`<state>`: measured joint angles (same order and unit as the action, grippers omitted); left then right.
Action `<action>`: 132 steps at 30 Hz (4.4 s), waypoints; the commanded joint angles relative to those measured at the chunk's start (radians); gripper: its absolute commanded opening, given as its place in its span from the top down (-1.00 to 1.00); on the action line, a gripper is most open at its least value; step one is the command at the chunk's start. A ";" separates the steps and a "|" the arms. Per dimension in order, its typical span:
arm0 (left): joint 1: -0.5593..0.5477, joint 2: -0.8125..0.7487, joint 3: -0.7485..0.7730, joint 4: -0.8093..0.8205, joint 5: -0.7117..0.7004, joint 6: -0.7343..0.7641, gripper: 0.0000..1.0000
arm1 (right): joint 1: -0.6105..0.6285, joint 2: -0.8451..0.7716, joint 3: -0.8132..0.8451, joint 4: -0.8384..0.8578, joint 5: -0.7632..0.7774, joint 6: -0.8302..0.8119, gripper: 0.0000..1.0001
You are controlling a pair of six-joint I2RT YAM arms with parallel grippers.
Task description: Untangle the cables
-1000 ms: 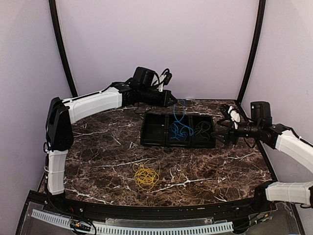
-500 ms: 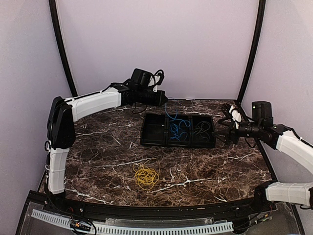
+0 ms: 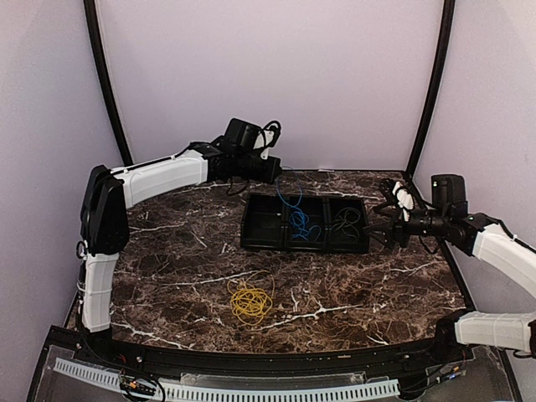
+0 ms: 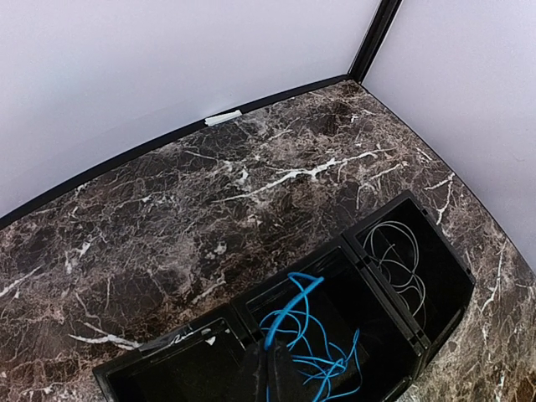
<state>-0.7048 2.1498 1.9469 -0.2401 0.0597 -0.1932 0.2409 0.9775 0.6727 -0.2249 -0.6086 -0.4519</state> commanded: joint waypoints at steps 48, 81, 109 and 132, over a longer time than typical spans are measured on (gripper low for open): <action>-0.164 0.111 -0.083 0.104 -0.038 -0.173 0.39 | -0.011 0.018 -0.007 0.002 -0.020 -0.036 -0.51; -0.193 -0.987 -1.227 0.226 -0.006 -0.184 -0.05 | 0.079 0.181 0.108 -0.126 -0.083 -0.111 -0.23; -0.208 -0.589 -1.058 0.213 0.198 -0.046 0.35 | 0.245 0.268 0.082 -0.124 0.019 -0.144 -0.26; -0.229 -0.555 -1.080 0.230 0.275 0.002 0.31 | 0.245 0.249 0.069 -0.114 0.032 -0.138 -0.29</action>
<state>-0.9241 1.5764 0.8558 -0.0147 0.2817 -0.2119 0.4793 1.2488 0.7513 -0.3672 -0.5804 -0.5934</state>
